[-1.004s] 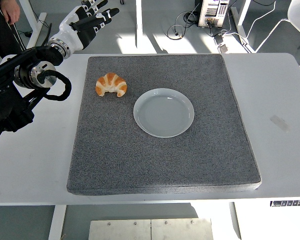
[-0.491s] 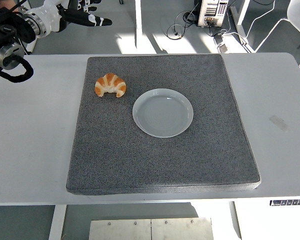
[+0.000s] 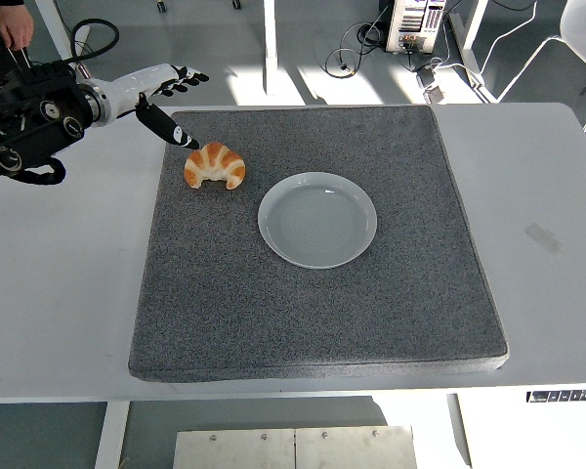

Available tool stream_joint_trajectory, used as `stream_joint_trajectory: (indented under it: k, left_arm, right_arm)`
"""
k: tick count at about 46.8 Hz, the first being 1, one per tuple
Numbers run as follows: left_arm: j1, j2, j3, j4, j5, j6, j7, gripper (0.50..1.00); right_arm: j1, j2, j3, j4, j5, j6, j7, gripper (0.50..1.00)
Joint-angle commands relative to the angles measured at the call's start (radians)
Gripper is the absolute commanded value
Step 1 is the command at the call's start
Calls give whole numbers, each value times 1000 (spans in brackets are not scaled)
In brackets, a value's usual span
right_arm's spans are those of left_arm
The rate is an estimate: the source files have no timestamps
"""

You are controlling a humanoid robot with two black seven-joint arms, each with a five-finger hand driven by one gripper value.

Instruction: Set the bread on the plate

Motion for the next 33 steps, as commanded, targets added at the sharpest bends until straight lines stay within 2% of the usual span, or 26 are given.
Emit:
stream_joint_trajectory:
  k: [1, 15, 25, 33]
  left_arm:
    - [27, -28, 5, 33, 0, 0, 0, 957]
    - [94, -155, 34, 171, 39, 3, -9, 936]
    - [120, -197, 34, 239, 40, 3, -27, 934]
    - [137, -240, 36, 303, 40, 3, -37, 910]
  right_arm:
    - [0, 0, 0, 0, 0, 0, 0, 1000]
    - [0, 0, 0, 0, 0, 0, 0, 1000]
    - [0, 0, 0, 0, 0, 0, 0, 1000]
    - [0, 0, 0, 0, 0, 0, 0, 1000]
